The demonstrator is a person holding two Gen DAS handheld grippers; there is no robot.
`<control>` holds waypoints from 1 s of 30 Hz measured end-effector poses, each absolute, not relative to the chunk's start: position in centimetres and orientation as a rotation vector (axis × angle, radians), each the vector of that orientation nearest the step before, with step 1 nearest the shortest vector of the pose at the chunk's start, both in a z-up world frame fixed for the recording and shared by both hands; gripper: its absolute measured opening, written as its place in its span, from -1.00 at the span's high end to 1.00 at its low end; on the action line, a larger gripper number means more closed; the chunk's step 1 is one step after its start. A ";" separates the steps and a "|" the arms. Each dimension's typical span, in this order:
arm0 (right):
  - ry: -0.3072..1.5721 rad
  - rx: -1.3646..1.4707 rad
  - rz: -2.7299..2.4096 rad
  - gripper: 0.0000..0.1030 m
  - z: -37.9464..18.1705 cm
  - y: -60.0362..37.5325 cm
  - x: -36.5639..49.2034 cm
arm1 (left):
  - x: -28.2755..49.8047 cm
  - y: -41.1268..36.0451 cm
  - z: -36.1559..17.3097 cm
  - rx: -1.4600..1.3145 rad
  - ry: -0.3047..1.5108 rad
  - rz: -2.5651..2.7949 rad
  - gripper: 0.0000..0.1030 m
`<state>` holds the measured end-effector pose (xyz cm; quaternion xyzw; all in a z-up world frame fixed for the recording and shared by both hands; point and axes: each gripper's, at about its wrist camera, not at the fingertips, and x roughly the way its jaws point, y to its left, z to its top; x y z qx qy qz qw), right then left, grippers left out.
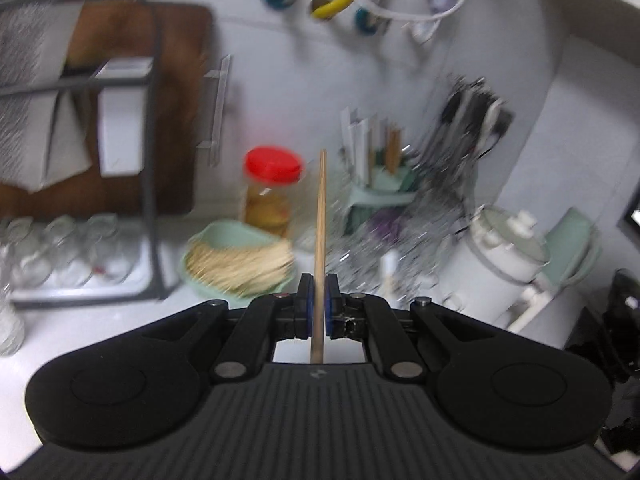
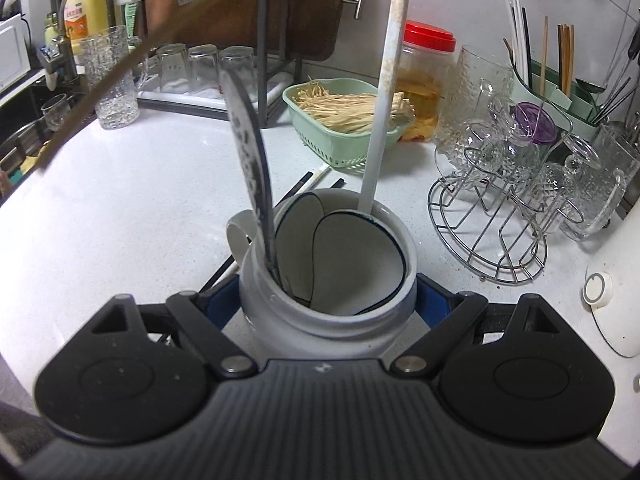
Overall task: Organize utensils
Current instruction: 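Carry the wooden chopstick upright over the jar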
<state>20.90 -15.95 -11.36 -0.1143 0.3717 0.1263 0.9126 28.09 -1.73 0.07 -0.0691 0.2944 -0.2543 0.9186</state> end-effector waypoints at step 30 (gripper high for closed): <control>0.741 -0.241 0.281 -0.78 -11.5 -16.0 20.6 | 29.6 -9.3 -3.0 -0.134 0.505 -0.747 0.88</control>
